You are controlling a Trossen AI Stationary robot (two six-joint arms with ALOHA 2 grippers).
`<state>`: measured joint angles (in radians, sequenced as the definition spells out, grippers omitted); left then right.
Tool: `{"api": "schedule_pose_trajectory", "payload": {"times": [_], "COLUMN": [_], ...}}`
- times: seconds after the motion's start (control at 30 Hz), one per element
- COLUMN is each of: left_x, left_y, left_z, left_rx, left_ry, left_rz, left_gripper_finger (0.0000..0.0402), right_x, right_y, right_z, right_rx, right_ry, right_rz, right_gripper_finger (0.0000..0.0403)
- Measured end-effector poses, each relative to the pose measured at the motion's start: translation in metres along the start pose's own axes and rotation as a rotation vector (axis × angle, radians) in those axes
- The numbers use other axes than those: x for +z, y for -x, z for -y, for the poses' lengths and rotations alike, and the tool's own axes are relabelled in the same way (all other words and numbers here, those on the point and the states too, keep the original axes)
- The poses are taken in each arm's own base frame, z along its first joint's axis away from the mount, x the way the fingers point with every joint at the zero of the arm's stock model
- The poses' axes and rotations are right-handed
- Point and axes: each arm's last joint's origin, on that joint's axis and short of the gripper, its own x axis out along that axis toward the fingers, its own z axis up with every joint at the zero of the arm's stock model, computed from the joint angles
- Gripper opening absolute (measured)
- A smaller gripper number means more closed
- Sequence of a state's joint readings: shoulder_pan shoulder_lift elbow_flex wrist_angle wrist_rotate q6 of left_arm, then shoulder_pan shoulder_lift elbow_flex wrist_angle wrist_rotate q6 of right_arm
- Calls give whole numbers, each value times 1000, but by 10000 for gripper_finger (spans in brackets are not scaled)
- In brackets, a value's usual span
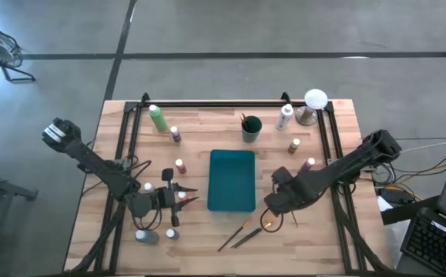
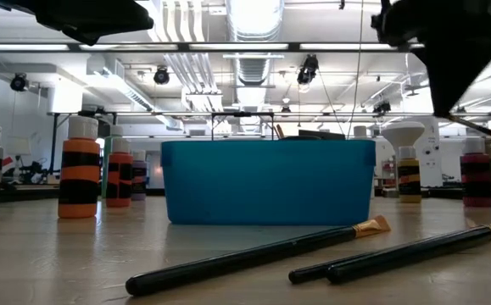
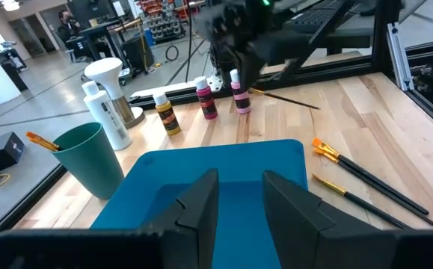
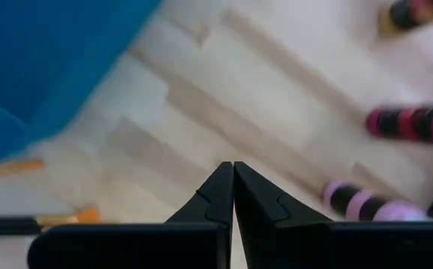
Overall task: Pick & Place Paint Supplies
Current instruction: Put the gold paint brush into the green cup
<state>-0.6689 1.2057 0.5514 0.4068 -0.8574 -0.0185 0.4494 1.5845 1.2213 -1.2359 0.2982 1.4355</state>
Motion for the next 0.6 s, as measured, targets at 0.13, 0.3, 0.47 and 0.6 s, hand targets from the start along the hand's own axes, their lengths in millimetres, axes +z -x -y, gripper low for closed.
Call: {"api": "schedule_pose_trajectory", "payload": {"times": [0.13, 0.3, 0.47, 0.6], "left_x": [0, 0, 0, 0], "left_y": [0, 0, 0, 0], "left_z": [0, 0, 0, 0], "left_rx": [0, 0, 2, 3], "left_ry": [0, 1, 2, 2], "left_rz": [0, 2, 2, 1], "left_gripper_finger": [110, 110, 110, 110], "right_x": [17, 40, 63, 81], "right_y": [11, 23, 35, 44], "right_z": [13, 33, 56, 71], "right_rx": [17, 27, 4, -6], "right_ry": [-5, -2, -13, -28], "right_rz": [101, 209, 355, 482], "right_gripper_finger": [8, 8, 8, 8]}}
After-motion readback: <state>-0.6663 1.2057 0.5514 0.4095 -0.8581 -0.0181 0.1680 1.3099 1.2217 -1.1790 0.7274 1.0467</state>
